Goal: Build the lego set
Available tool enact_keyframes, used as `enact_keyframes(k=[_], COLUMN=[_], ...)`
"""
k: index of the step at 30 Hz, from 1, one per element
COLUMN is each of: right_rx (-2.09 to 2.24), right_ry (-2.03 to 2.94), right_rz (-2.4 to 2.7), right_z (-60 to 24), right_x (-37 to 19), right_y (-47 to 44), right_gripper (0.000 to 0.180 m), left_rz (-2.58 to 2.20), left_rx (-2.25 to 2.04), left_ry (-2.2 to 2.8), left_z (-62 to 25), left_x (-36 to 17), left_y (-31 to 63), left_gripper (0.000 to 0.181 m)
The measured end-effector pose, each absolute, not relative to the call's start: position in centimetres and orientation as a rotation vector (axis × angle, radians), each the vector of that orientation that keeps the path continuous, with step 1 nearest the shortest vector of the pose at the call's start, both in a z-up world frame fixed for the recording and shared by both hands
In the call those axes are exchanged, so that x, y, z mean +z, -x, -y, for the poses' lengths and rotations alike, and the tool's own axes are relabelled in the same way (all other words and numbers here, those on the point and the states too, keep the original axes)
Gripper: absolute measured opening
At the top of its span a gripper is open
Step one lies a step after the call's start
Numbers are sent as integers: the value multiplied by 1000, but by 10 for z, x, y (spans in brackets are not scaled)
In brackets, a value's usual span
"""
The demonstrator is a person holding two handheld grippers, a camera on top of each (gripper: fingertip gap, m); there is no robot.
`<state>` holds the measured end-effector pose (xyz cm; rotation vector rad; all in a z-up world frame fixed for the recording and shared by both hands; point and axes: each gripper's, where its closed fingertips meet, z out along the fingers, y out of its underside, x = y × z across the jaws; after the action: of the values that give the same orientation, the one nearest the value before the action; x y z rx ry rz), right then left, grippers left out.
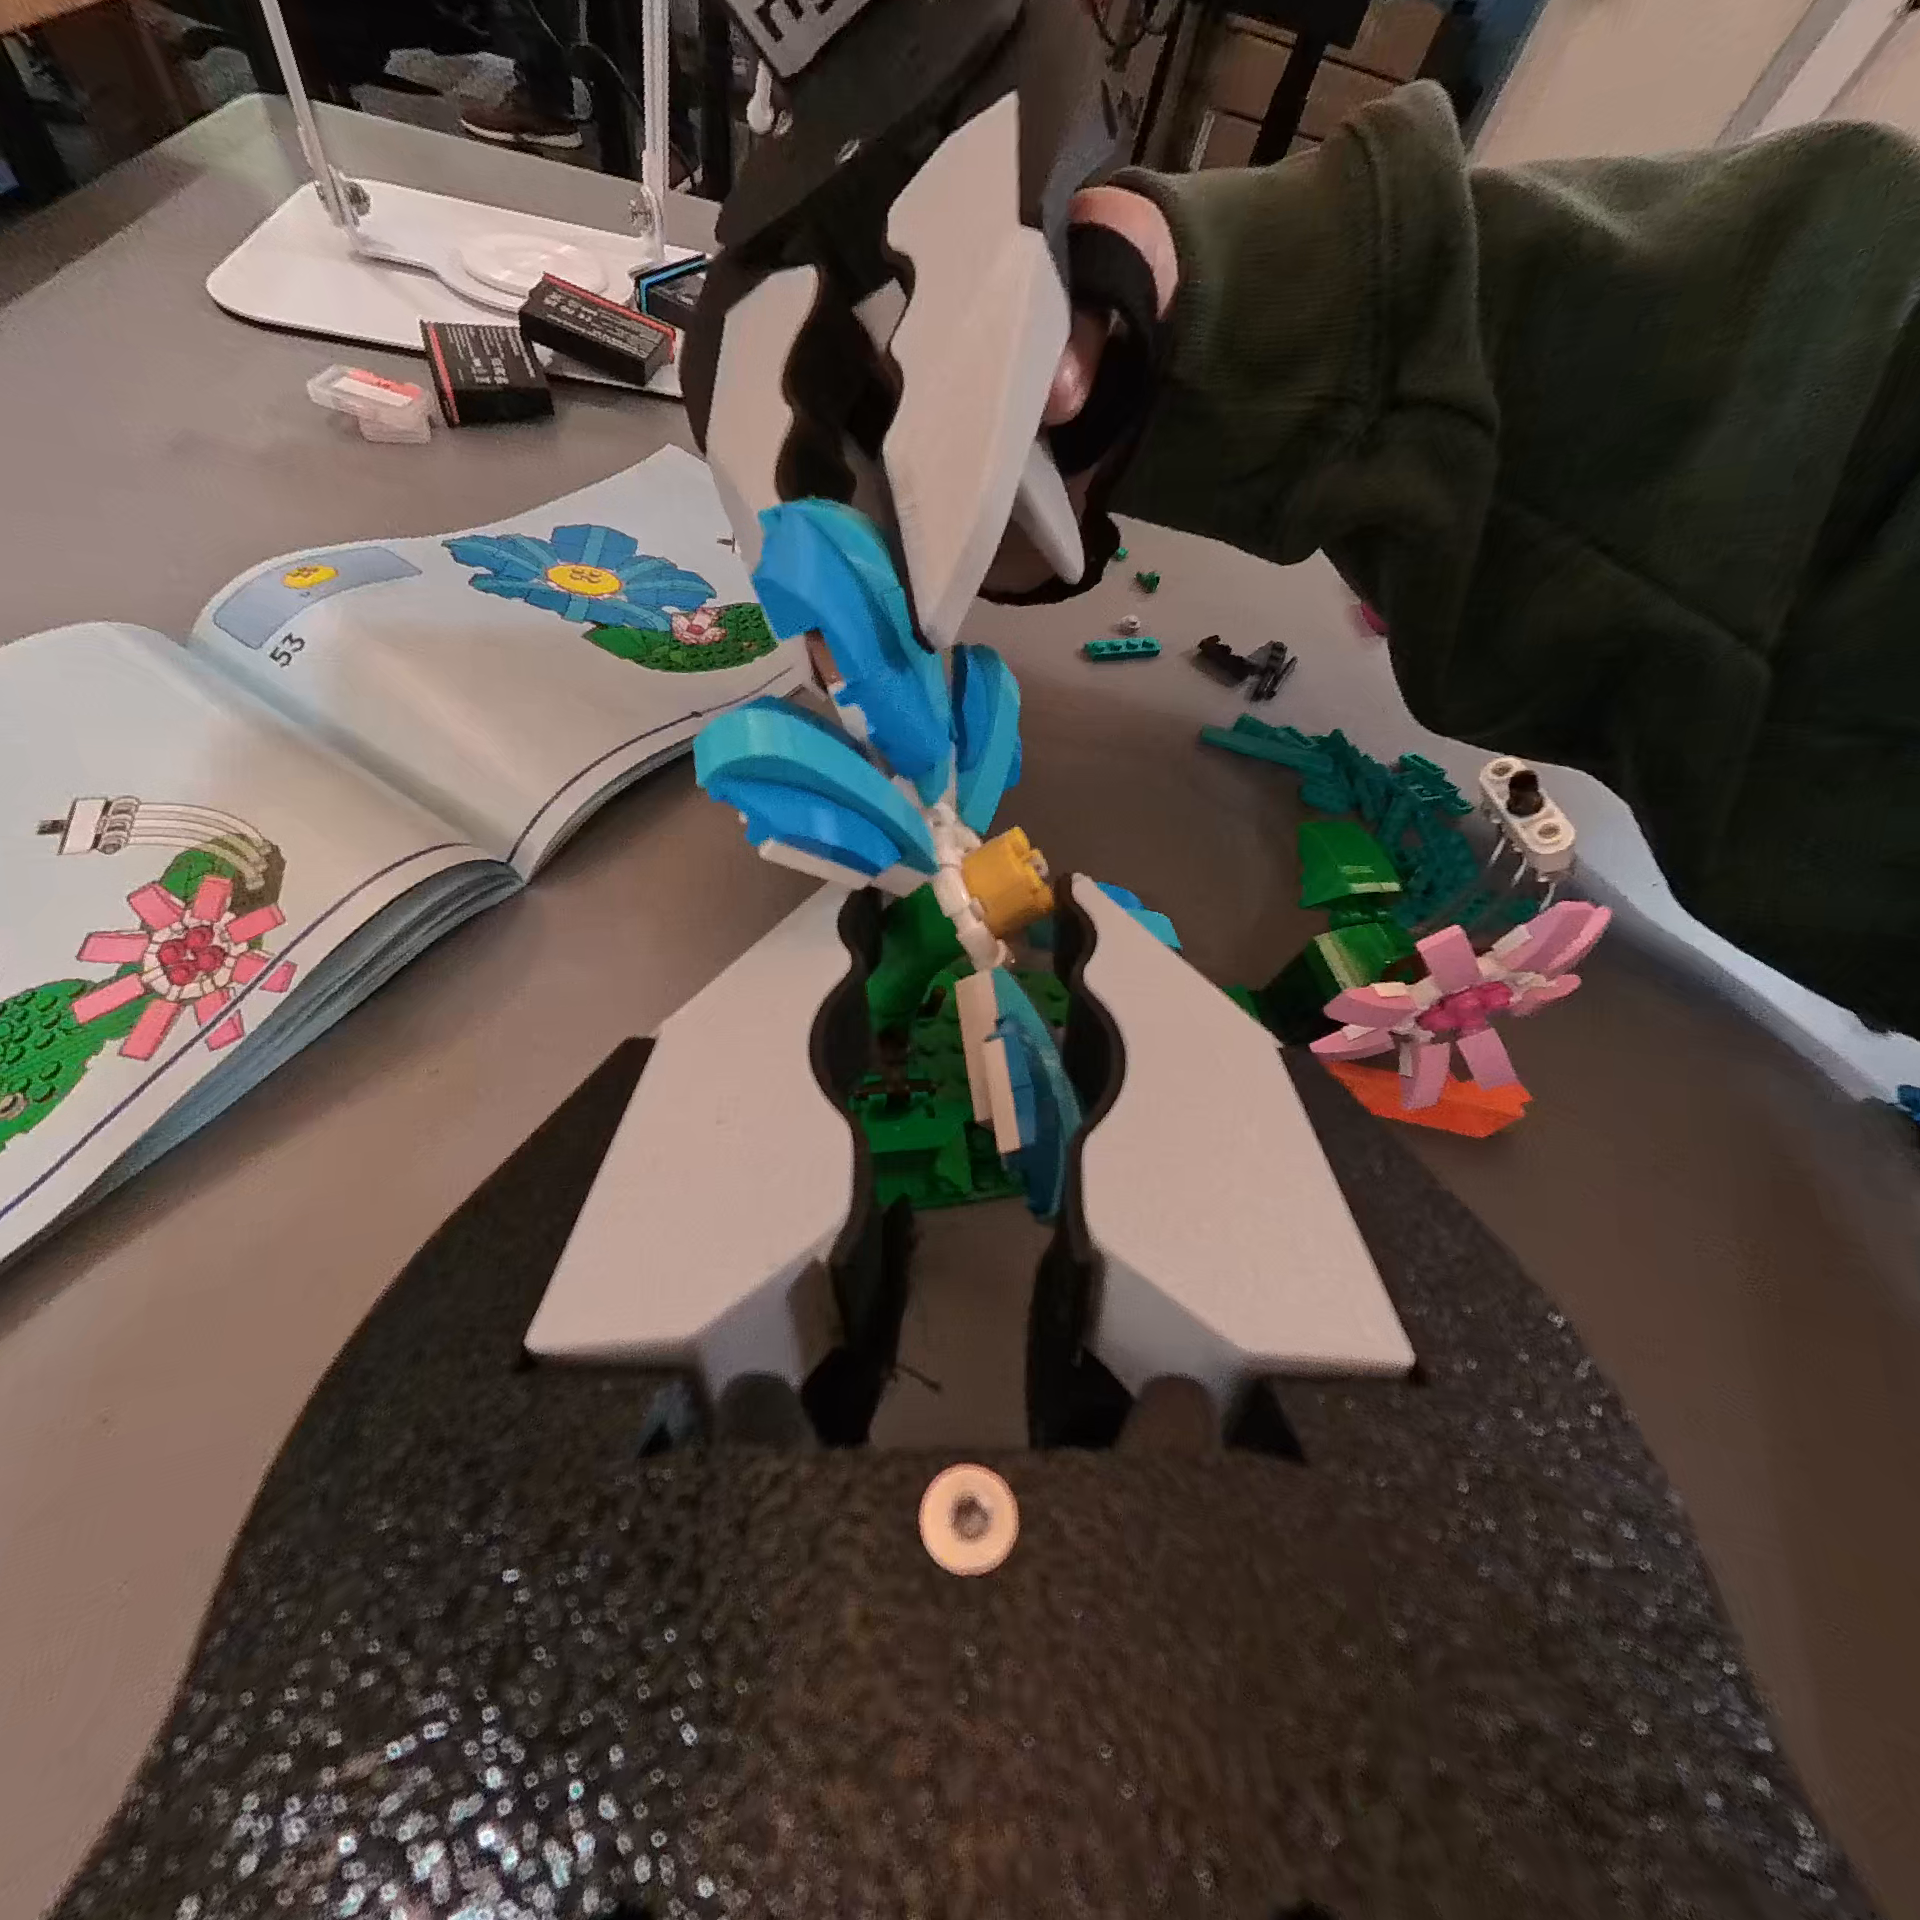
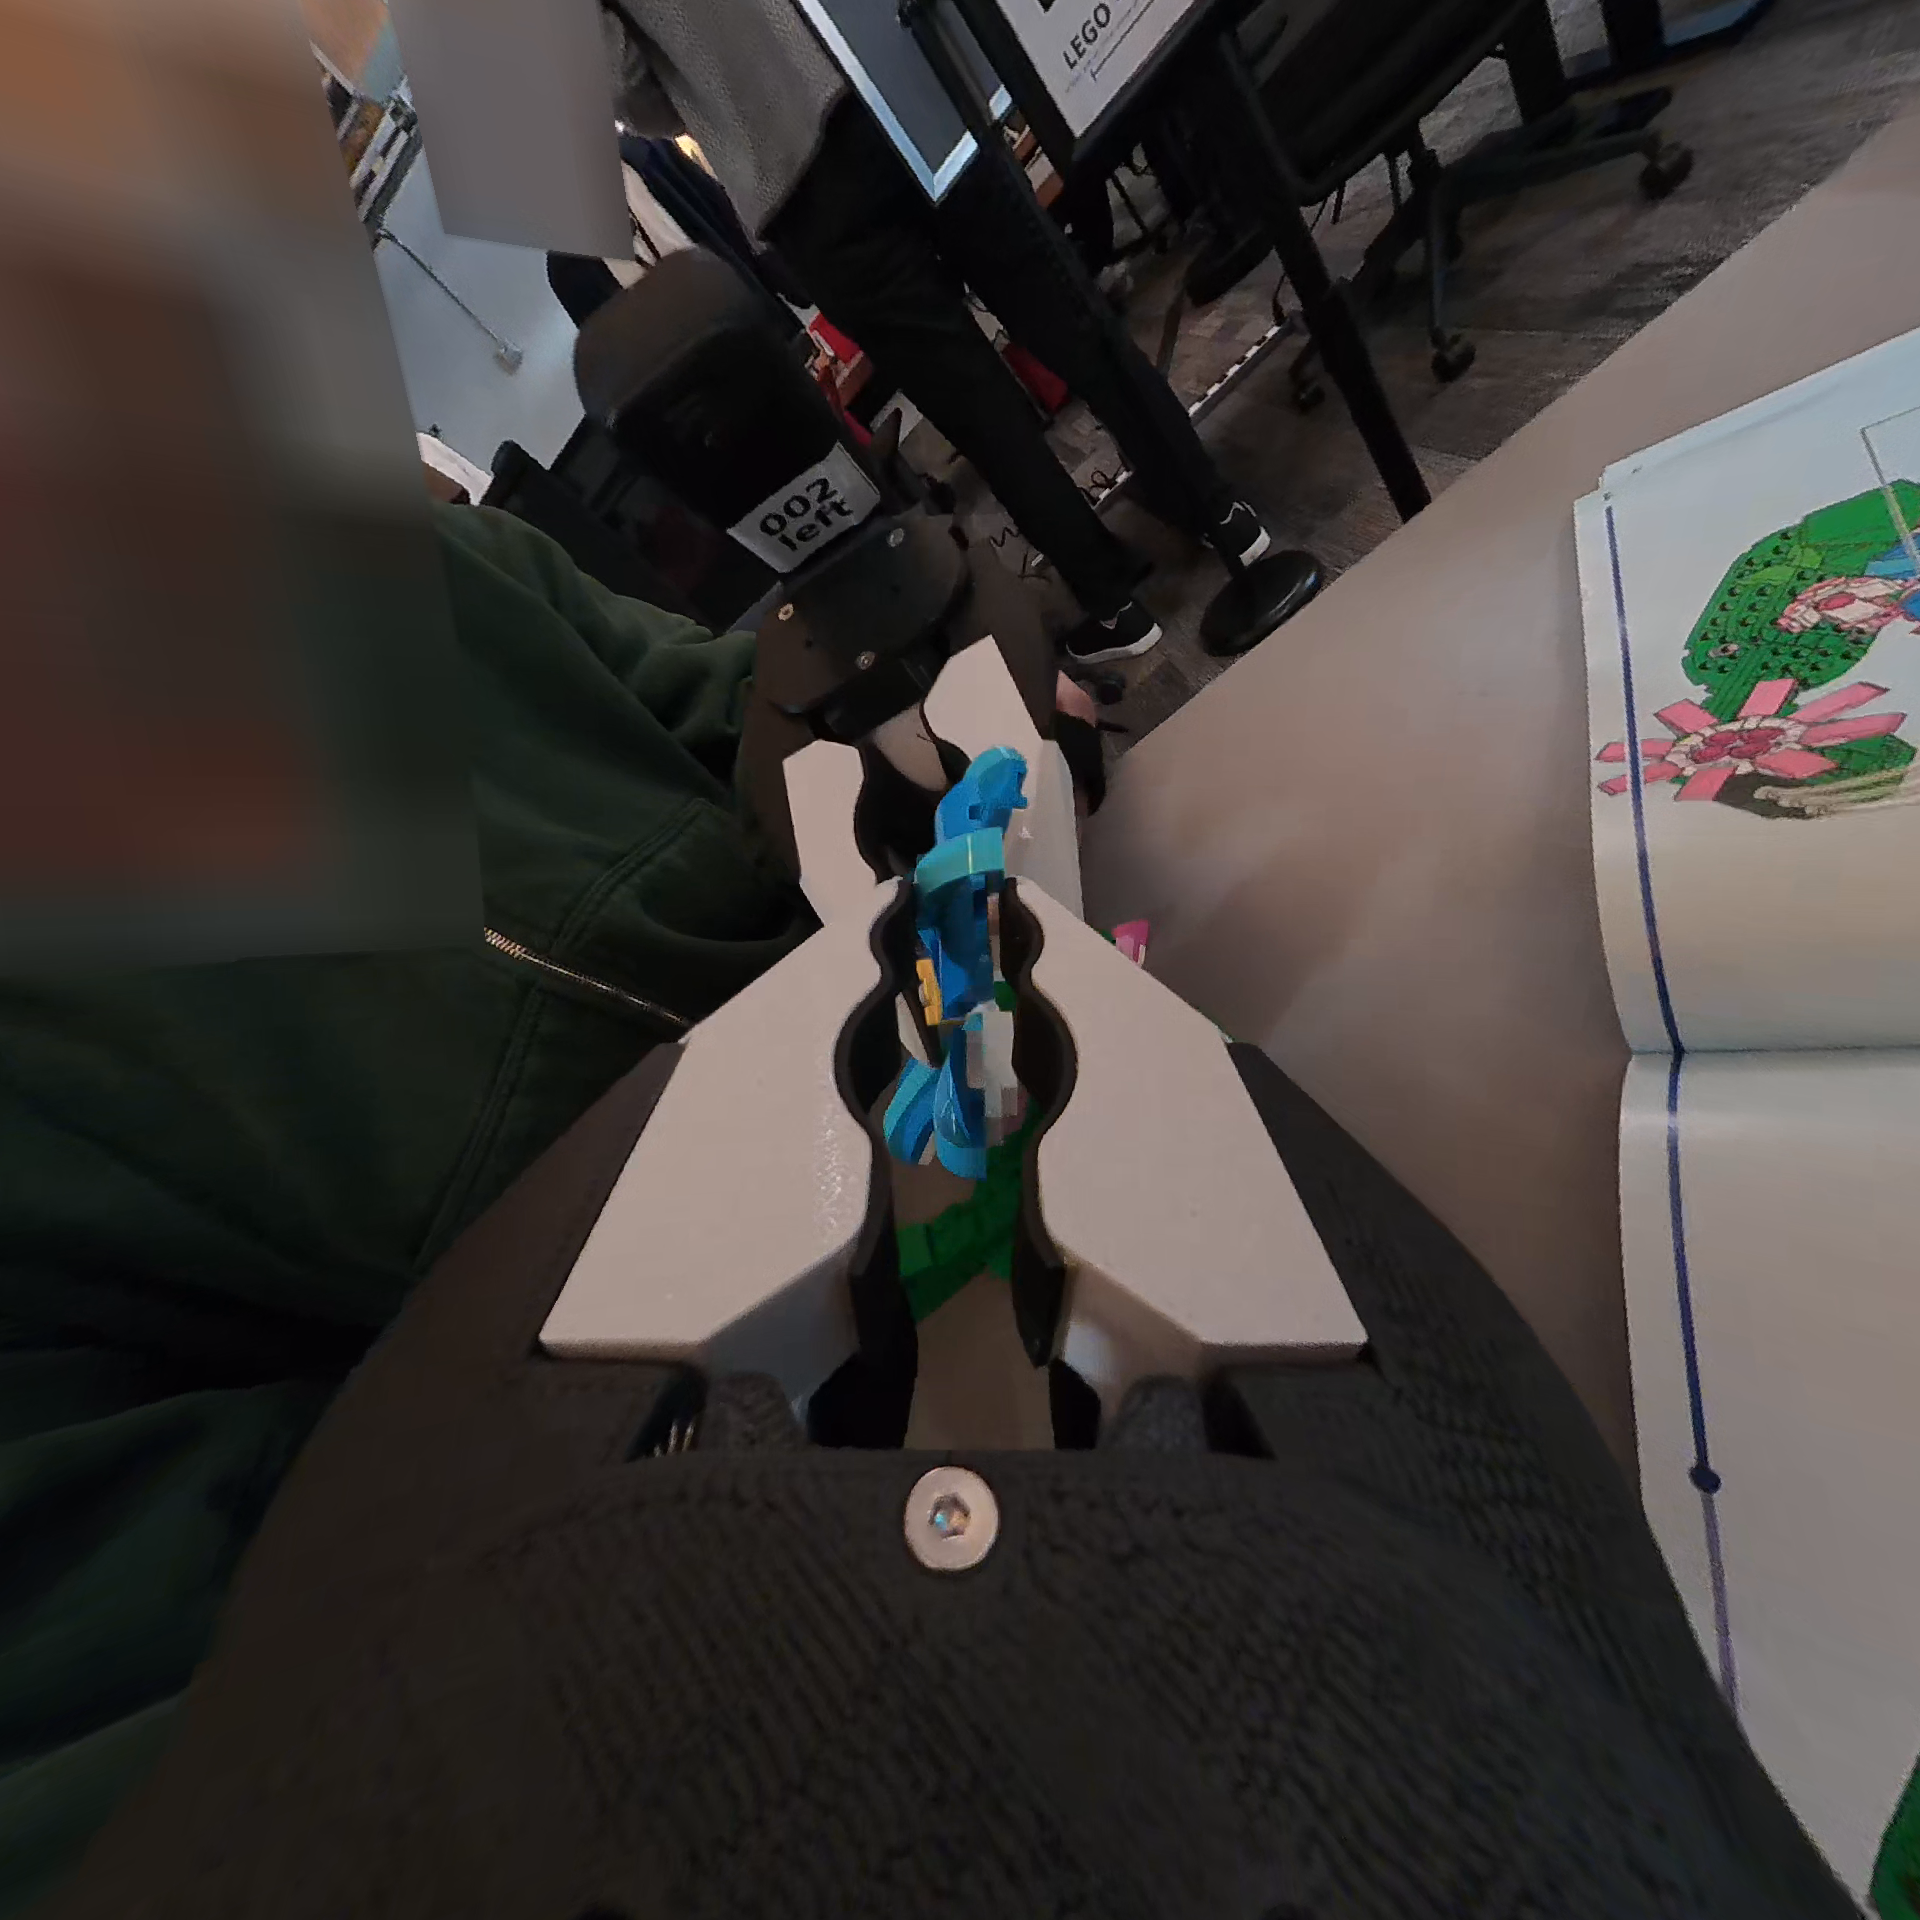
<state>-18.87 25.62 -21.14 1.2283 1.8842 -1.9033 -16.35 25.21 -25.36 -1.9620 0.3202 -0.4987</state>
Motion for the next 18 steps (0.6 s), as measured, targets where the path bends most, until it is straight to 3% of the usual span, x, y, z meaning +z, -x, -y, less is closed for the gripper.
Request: enact_keyframes(k=[18], right_rx=[-2098], right_ry=[-1329], right_rz=[-1800], right_z=[-258], right_x=[-212], right_y=[189], right_gripper=[14], left_rz=[-311], left_rx=[-493], left_ry=[1951], left_z=[-253], left_x=[-253], left_y=[164], left_gripper=[31])
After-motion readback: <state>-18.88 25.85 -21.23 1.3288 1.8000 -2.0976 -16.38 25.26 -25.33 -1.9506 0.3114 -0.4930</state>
